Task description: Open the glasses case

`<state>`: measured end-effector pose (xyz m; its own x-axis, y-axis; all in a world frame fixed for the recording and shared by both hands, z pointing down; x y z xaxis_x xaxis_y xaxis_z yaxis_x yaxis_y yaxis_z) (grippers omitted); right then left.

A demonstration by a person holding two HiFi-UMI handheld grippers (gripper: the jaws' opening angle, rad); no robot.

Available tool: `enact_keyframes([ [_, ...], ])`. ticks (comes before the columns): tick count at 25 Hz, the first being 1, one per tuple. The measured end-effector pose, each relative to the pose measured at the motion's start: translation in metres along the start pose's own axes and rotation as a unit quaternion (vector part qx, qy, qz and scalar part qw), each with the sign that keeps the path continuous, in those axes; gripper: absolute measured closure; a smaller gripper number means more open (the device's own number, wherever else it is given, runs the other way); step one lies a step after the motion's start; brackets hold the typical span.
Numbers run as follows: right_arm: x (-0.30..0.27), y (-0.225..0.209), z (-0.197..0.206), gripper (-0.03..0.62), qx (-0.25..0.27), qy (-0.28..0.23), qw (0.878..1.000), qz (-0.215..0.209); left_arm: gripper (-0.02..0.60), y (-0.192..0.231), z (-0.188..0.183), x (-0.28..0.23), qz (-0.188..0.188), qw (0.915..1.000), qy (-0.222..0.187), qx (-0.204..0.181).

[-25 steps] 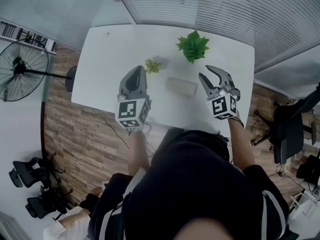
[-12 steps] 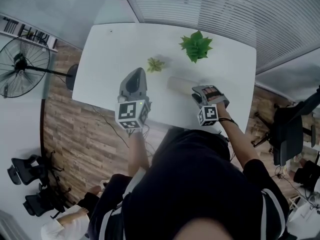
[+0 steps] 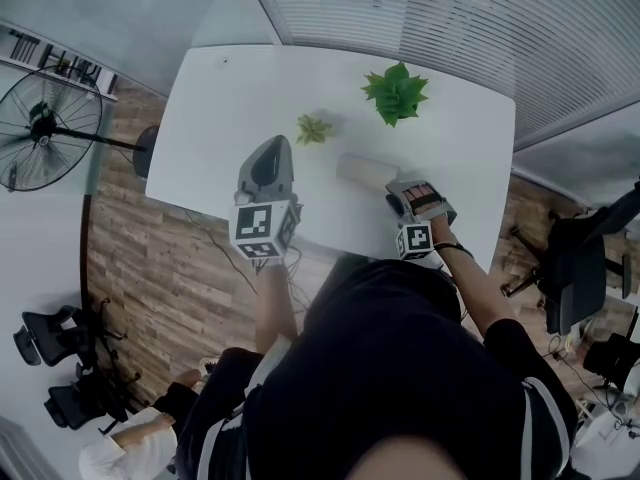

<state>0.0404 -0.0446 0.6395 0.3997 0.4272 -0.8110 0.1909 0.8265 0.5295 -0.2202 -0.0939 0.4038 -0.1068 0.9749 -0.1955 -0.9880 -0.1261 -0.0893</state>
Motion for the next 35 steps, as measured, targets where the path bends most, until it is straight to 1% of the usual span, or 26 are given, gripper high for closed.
enact_keyframes([
  [5,-0.006,0.002,0.006,0.446,-0.015,0.021,1.000,0.007,0.581,-0.002,0.001,-0.002,0.002,0.9999,0.011,0.001],
  [9,-0.003,-0.004,0.010,0.482,-0.023,0.017,0.999,0.031,0.581,-0.005,0.001,-0.004,0.006,0.9999,0.010,-0.006],
  [11,0.002,-0.008,0.011,0.518,-0.026,0.012,0.999,0.041,0.581,-0.005,0.001,-0.005,0.008,0.9999,0.007,-0.007],
  [13,0.005,-0.013,0.012,0.536,-0.034,0.010,0.998,0.052,0.581,-0.005,0.002,-0.006,0.009,0.9999,0.005,-0.008],
  [16,0.007,-0.028,0.017,0.553,-0.059,0.010,0.996,0.066,0.581,-0.005,0.002,-0.007,0.010,0.9999,0.006,-0.010],
  [19,0.005,-0.046,0.026,0.559,-0.107,0.008,0.992,0.071,0.581,-0.006,0.001,-0.007,0.012,0.9998,0.009,-0.011],
  [22,-0.004,-0.063,0.041,0.559,-0.161,0.003,0.985,0.062,0.581,-0.009,0.003,-0.007,0.015,0.9997,0.013,-0.016],
  [25,-0.014,-0.078,0.057,0.559,-0.196,-0.007,0.980,0.045,0.581,-0.012,0.004,-0.007,0.018,0.9995,0.016,-0.019],
  [28,-0.022,-0.089,0.067,0.559,-0.231,-0.032,0.972,0.019,0.581,-0.011,0.005,-0.005,0.018,0.9994,0.021,-0.021],
  [31,-0.028,-0.097,0.080,0.559,-0.278,-0.067,0.958,-0.005,0.581,-0.012,0.006,-0.004,0.022,0.9992,0.026,-0.022],
  [33,-0.032,-0.101,0.086,0.550,-0.301,-0.080,0.950,-0.015,0.581,-0.013,0.009,-0.003,0.023,0.9990,0.031,-0.022],
  [35,-0.035,-0.102,0.088,0.542,-0.316,-0.088,0.944,-0.020,0.581,-0.013,0.010,-0.002,0.023,0.9988,0.036,-0.024],
])
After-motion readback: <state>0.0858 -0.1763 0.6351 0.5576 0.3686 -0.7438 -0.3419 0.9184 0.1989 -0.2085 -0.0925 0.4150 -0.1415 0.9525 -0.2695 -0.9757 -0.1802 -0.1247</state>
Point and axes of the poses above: the fingertips, and each gripper's own axes: x backward along the fingers, y to its left, z out of its underside, the point moved 10 cm from there along x, backward along the fingers, and after that the axes turned 13 degrees about -z, right-handed, at the moved point
